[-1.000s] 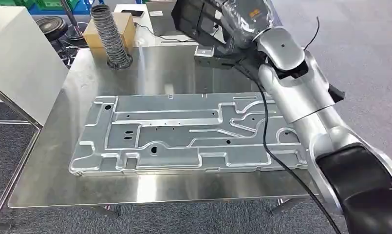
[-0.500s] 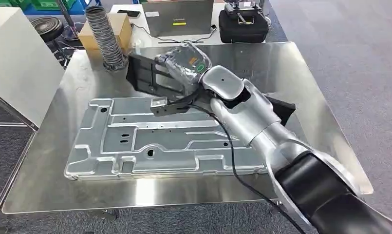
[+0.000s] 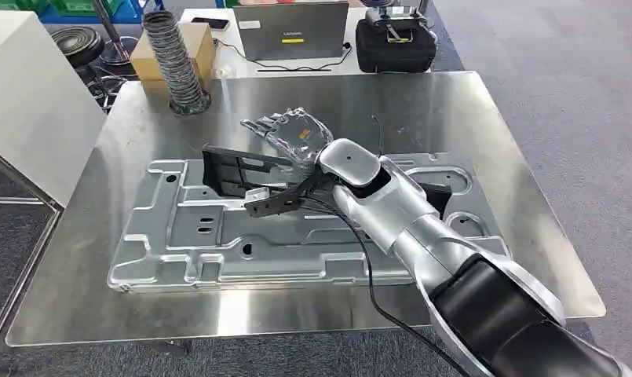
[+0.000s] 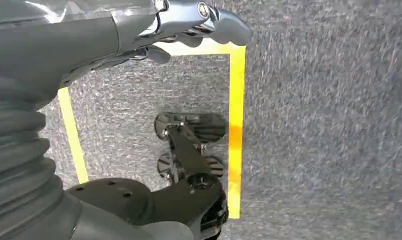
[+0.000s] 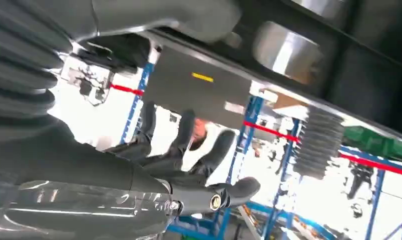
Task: Take the parts from the cabinet and place them on the table.
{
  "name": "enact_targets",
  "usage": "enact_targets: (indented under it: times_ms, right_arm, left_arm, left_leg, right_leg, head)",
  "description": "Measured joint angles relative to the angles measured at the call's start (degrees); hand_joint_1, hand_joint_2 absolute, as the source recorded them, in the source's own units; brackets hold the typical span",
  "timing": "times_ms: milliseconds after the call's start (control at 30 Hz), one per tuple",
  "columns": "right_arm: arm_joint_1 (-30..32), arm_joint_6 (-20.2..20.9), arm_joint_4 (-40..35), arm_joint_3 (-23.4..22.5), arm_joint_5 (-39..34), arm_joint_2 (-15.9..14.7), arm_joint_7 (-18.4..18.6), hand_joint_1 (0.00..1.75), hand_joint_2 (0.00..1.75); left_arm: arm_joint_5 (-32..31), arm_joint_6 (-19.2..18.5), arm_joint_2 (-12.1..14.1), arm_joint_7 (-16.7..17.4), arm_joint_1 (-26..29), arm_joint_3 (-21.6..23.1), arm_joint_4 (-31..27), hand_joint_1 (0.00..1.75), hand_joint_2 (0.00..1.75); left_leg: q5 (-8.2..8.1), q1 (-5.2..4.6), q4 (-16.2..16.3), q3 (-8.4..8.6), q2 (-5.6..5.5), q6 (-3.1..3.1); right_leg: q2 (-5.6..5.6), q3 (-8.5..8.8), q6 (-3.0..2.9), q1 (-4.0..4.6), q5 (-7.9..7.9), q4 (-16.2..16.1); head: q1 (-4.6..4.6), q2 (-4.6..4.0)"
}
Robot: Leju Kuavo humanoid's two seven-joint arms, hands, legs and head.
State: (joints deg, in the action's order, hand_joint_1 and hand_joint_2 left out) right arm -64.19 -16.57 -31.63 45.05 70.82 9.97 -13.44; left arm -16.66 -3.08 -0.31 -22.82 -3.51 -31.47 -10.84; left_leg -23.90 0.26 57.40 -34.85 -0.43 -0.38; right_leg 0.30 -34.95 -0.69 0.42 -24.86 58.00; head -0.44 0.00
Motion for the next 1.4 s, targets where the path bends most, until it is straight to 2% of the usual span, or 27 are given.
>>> enact_targets:
  times_ms: [67,100,200,233,267,300,367,400,433,533,600,633,700,733,767,800,833,900,933,1033,1100,1133,1200,1267,1300,1333,1400]
  right_arm:
    - [-0.1,0.0,0.3,0.0,-0.7,-0.1,0.0,0.00,0.00]
    - [-0.2,0.0,0.5,0.0,-1.2,-0.1,0.0,0.00,0.00]
    - [-0.2,0.1,0.8,-0.4,-3.6,-0.1,0.0,0.00,0.00]
    - [0.0,0.2,0.9,-0.8,-5.1,-0.1,-0.2,0.00,0.00]
    - [0.2,0.3,0.9,-1.5,-6.9,-0.2,-0.5,0.00,0.00]
    - [0.3,0.7,0.9,-2.3,-8.8,-0.2,-0.9,0.00,0.00]
    - [0.3,2.0,0.5,-4.6,-14.3,-0.2,-2.5,0.00,0.00]
    - [0.2,2.8,0.1,-6.1,-17.7,-0.2,-3.6,0.00,0.00]
    - [0.2,3.7,-0.5,-8.2,-22.3,-0.2,-5.3,0.00,0.00]
    - [0.2,5.6,-2.8,-14.3,-32.3,-0.3,-9.0,0.00,0.00]
    - [0.3,6.3,-5.8,-18.4,-38.2,-0.6,-10.9,0.00,0.00]
    - [0.1,6.4,-7.8,-20.4,-41.1,-0.8,-11.6,0.00,0.00]
    - [0.4,6.4,-11.4,-23.5,-45.3,-1.6,-12.1,0.00,0.00]
    - [0.8,6.7,-13.6,-25.0,-46.6,-2.0,-12.1,0.00,0.00]
    - [1.0,7.0,-15.0,-25.9,-47.0,-2.3,-12.0,0.00,0.00]
    - [1.2,7.2,-16.3,-26.6,-47.2,-2.6,-11.8,0.00,0.00]
    - [1.4,6.9,-17.5,-27.3,-47.8,-2.9,-11.8,0.00,0.00]
    - [2.1,3.9,-21.7,-28.7,-51.0,-3.3,-12.9,0.00,0.00]
    - [2.9,1.3,-24.6,-29.6,-52.9,-3.7,-13.0,0.00,0.00]
    - [8.3,-8.8,-36.8,-32.6,-55.7,-5.8,-14.7,0.00,0.00]
    - [15.2,-17.5,-47.5,-35.1,-54.8,-7.3,-18.3,0.00,0.00]
    - [19.0,-20.7,-52.1,-36.5,-54.1,-7.4,-20.6,0.00,0.00]
    - [27.6,-22.9,-62.3,-39.7,-52.0,-7.0,-25.4,0.00,0.00]
    - [34.5,-23.1,-69.5,-42.2,-50.9,-6.7,-25.8,0.00,0.00]
    - [38.1,-23.2,-72.9,-43.6,-50.1,-6.6,-25.9,0.00,0.00]
    - [41.6,-23.3,-76.0,-44.9,-48.8,-6.3,-25.9,0.00,0.00]
    - [47.6,-23.5,-81.5,-48.2,-46.4,-4.4,-25.9,0.00,0.00]
  left_arm:
    - [-0.3,0.1,0.0,0.0,0.0,0.0,0.0,0.00,1.75]
    - [-0.4,0.2,-0.1,0.0,0.0,0.0,0.0,0.00,0.00]
    - [-0.9,0.2,-0.1,0.0,0.0,0.0,0.0,0.00,0.00]
    - [-0.9,0.2,-0.1,0.0,0.1,-0.1,0.0,0.00,0.00]
    - [-0.9,0.2,-0.1,0.2,0.1,-0.1,0.0,0.00,0.00]
    - [-1.0,0.2,-0.1,0.3,0.1,-0.1,0.0,0.00,0.00]
    - [-1.3,0.2,0.0,0.3,0.0,-0.1,0.0,0.00,0.00]
    - [-1.3,0.2,0.0,0.3,0.0,-0.2,0.0,0.00,0.00]
    - [-1.3,0.2,0.0,0.3,-0.1,-0.2,0.0,0.00,0.00]
    - [-1.4,0.2,0.0,0.3,-0.1,-0.5,0.0,0.00,0.00]
    - [-1.3,0.4,0.0,0.3,0.0,-0.8,0.0,0.00,0.00]
    - [-1.2,0.4,0.0,0.1,0.0,-1.2,0.0,0.00,0.00]
    - [-0.8,0.5,0.0,-0.2,0.2,-1.7,0.0,0.00,0.00]
    - [-0.7,0.5,0.0,-0.3,0.3,-1.9,0.0,0.00,0.00]
    - [-0.7,0.5,0.0,-0.3,0.4,-2.0,0.0,0.00,0.00]
    - [-0.8,0.5,0.0,-0.4,0.6,-2.2,0.0,0.00,0.00]
    - [-0.7,0.5,0.0,-0.4,0.6,-2.4,0.0,0.00,0.00]
    - [-0.6,0.7,-0.1,-0.6,0.6,-3.0,0.0,0.00,0.00]
    - [-0.2,0.7,-0.4,-0.9,0.6,-3.2,0.0,0.00,0.00]
    - [0.5,0.0,-0.5,-1.7,0.8,-4.5,0.0,0.00,0.00]
    - [0.7,-0.2,-0.6,-2.2,1.3,-5.1,0.0,0.00,0.00]
    - [0.9,-0.2,-0.7,-2.4,1.6,-5.6,0.0,0.00,0.00]
    - [1.0,0.0,-1.0,-2.5,1.8,-6.2,0.0,0.00,0.00]
    - [1.1,0.0,-1.0,-2.6,1.9,-6.8,0.0,0.00,0.00]
    - [1.0,0.0,-1.1,-2.6,1.9,-7.1,0.0,0.00,0.00]
    - [1.0,0.0,-1.1,-2.6,2.0,-7.3,0.0,0.00,0.00]
    - [0.6,0.0,-1.1,-2.6,2.1,-7.7,0.0,0.00,0.00]
  left_leg:
    - [-0.16,-0.28,-0.1,0.08,0.06,-0.64]
    - [-1.29,-0.09,1.2,-0.39,0.11,-0.99]
    - [-7.67,0.45,14.0,-6.01,0.11,-1.91]
    - [-8.79,0.52,17.7,-7.72,0.12,-2.10]
    - [-8.44,0.58,18.7,-8.25,0.12,-2.21]
    - [-6.74,0.70,16.6,-7.30,0.13,-2.28]
    - [-1.26,0.94,5.6,-1.73,0.18,-2.18]
    - [-0.15,1.02,0.8,0.46,0.24,-2.04]
    - [-0.91,0.51,0.1,1.18,0.14,-1.67]
    - [-0.70,0.29,0.4,0.80,-0.01,-0.41]
    - [-0.21,0.74,-0.3,0.98,0.08,0.40]
    - [-0.18,0.72,-0.3,0.86,0.11,0.85]
    - [-0.19,0.58,-0.3,0.77,0.14,1.16]
    - [-0.18,0.49,-0.3,0.74,0.13,1.24]
    - [-0.19,0.42,-0.2,0.76,0.08,1.25]
    - [-0.20,0.34,-0.2,0.79,0.05,1.27]
    - [-0.20,0.23,-0.2,0.82,-0.01,1.26]
    - [-0.25,-0.01,-0.1,0.85,-0.01,1.20]
    - [-0.33,-0.39,0.1,0.71,-0.01,1.02]
    - [-0.35,0.02,-0.1,0.80,-0.21,0.37]
    - [-1.01,0.00,0.1,0.94,-0.17,-0.21]
    - [-2.61,-0.11,2.0,0.44,0.05,-0.44]
    - [-7.33,0.21,10.7,-3.26,0.08,-0.91]
    - [-10.12,0.44,18.0,-6.53,0.11,-1.32]
    - [-9.32,0.50,17.5,-6.17,0.12,-1.40]
    - [-7.32,0.57,14.0,-4.33,0.16,-1.39]
    - [-2.54,0.63,3.1,1.54,0.13,-1.19]
  right_leg:
    - [-0.02,0.43,-0.65,-0.56,0.50,-0.8]
    - [-0.03,0.70,-0.77,-0.67,0.63,-1.2]
    - [-0.10,0.75,-1.01,-0.69,0.62,-1.2]
    - [-0.10,0.74,-1.00,-0.69,0.61,-1.1]
    - [-0.10,0.76,-0.98,-0.71,0.58,-1.1]
    - [-0.07,0.78,-0.91,-0.74,0.51,-1.0]
    - [0.04,0.99,-0.57,-0.79,0.27,-0.7]
    - [0.04,1.03,-0.32,-0.79,0.09,-0.5]
    - [0.12,0.78,0.05,-0.36,0.03,-0.4]
    - [0.07,0.78,1.00,-0.64,0.29,-0.6]
    - [0.05,0.53,1.73,-0.80,-0.74,0.4]
    - [-0.01,-0.71,1.88,-0.74,-2.65,3.0]
    - [0.00,-5.15,2.23,-0.78,-7.44,12.9]
    - [-0.01,-7.48,2.31,-0.79,-9.01,17.9]
    - [-0.01,-8.27,2.29,-0.78,-8.86,19.3]
    - [0.00,-7.68,2.13,-0.77,-7.48,17.8]
    - [0.00,-5.65,1.82,-0.72,-5.03,13.6]
    - [-0.03,0.02,0.80,-0.43,0.02,1.8]
    - [-0.12,0.84,0.56,-0.11,-0.50,-0.2]
    - [-0.38,0.98,0.30,0.21,-0.26,-0.5]
    - [-0.87,1.93,-0.26,-0.55,0.26,-1.8]
    - [-0.94,2.31,-0.55,-0.60,0.31,-2.1]
    - [-1.01,2.41,-0.67,-0.62,0.17,-2.2]
    - [-1.03,2.27,-0.63,-0.62,0.22,-1.9]
    - [-0.99,2.28,-0.52,-0.66,0.14,-1.8]
    - [-0.97,2.30,-0.40,-0.69,0.06,-1.8]
    - [-0.80,2.28,-0.02,-0.77,-0.21,-1.3]
  head:
    - [0.00,0.00]
    - [0.00,0.00]
    - [-0.31,0.00]
    - [-0.33,0.00]
    - [-0.31,0.00]
    - [-0.33,0.00]
    - [-0.33,0.00]
    - [-0.31,-0.02]
    - [-0.33,0.00]
    - [-0.24,0.00]
    - [-0.24,0.00]
    - [-0.18,0.00]
    - [-0.22,0.00]
    - [-0.20,0.00]
    - [-0.22,0.00]
    - [-0.17,0.00]
    - [-0.20,0.00]
    - [-0.20,0.00]
    - [-0.33,0.00]
    - [-0.28,0.00]
    - [-0.28,0.00]
    - [-0.28,0.00]
    - [-0.44,0.00]
    - [-0.46,0.00]
    - [-0.37,0.00]
    - [-0.37,0.00]
    - [-0.39,0.00]
